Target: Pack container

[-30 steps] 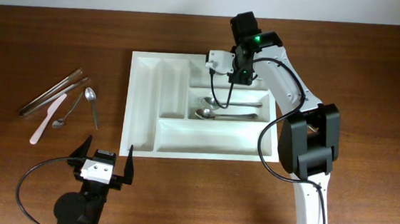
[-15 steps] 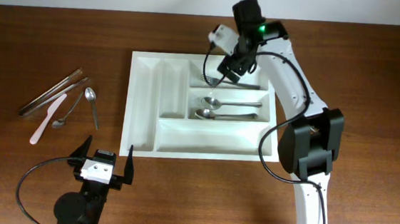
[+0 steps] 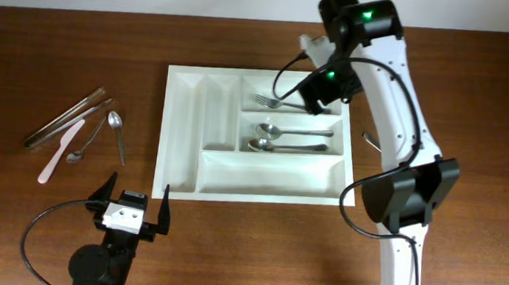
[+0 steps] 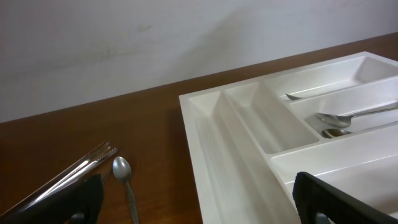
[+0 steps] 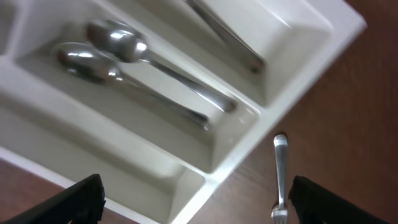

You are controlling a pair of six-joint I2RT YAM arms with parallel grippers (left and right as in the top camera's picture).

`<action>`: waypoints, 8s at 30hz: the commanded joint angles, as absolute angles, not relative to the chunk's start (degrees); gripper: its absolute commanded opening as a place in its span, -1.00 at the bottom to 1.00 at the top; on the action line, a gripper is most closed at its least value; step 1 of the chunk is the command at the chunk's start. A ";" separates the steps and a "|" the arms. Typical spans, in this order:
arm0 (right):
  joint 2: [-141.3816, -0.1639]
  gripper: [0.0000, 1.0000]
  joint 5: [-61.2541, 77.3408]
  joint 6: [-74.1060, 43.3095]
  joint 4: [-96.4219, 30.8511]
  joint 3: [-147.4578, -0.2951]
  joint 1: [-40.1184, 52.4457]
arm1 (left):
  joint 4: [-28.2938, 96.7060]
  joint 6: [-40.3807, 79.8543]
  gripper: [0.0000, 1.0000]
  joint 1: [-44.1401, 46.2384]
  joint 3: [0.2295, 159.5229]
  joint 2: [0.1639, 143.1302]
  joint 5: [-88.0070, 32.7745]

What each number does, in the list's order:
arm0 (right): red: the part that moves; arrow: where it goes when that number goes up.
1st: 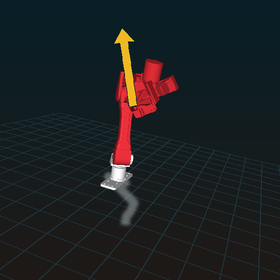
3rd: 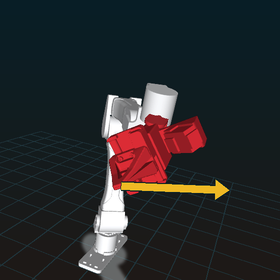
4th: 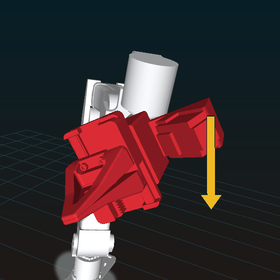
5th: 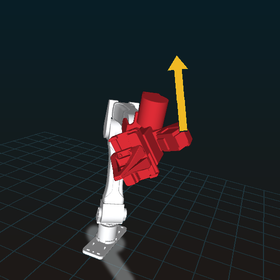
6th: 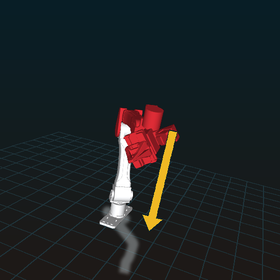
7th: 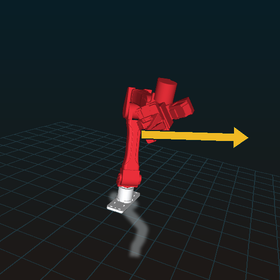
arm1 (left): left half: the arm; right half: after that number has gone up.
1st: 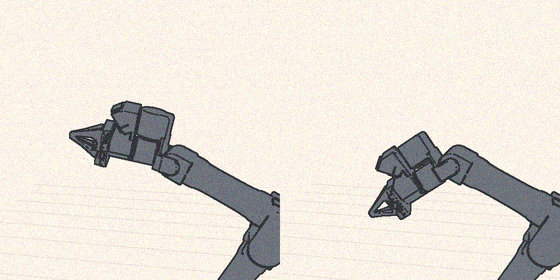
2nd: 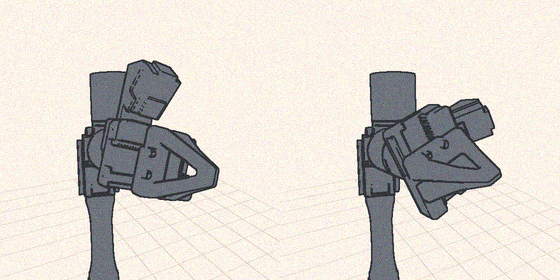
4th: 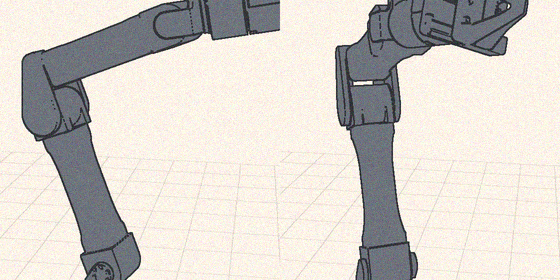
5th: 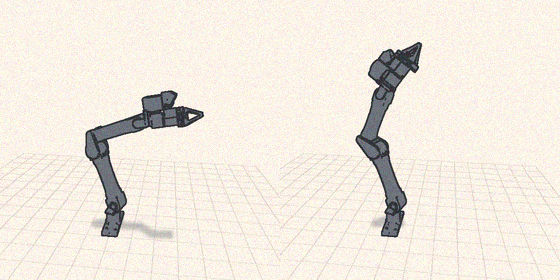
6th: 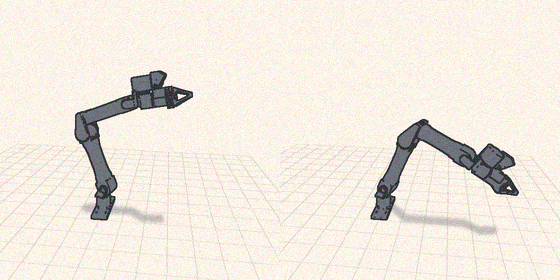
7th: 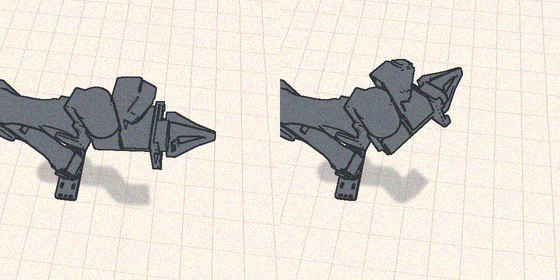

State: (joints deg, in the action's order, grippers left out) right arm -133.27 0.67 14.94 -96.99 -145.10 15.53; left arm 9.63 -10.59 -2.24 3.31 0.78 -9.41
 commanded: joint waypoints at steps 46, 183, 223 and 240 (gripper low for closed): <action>-97.65 0.80 -3.84 -3.46 -62.96 -83.70 -9.43 | 9.45 -9.89 0.99 -2.42 2.87 0.30 -9.21; -109.25 -0.92 9.85 64.49 -34.81 -95.26 10.66 | 9.45 -9.89 0.99 -2.42 2.87 0.30 -9.21; -122.34 0.88 13.26 55.88 -25.21 -95.29 14.57 | 9.45 -9.89 0.99 -2.42 2.87 0.30 -9.21; -110.96 0.98 -33.32 -1.52 -29.36 -98.91 6.50 | 9.45 -9.89 0.98 -2.42 2.87 0.30 -9.23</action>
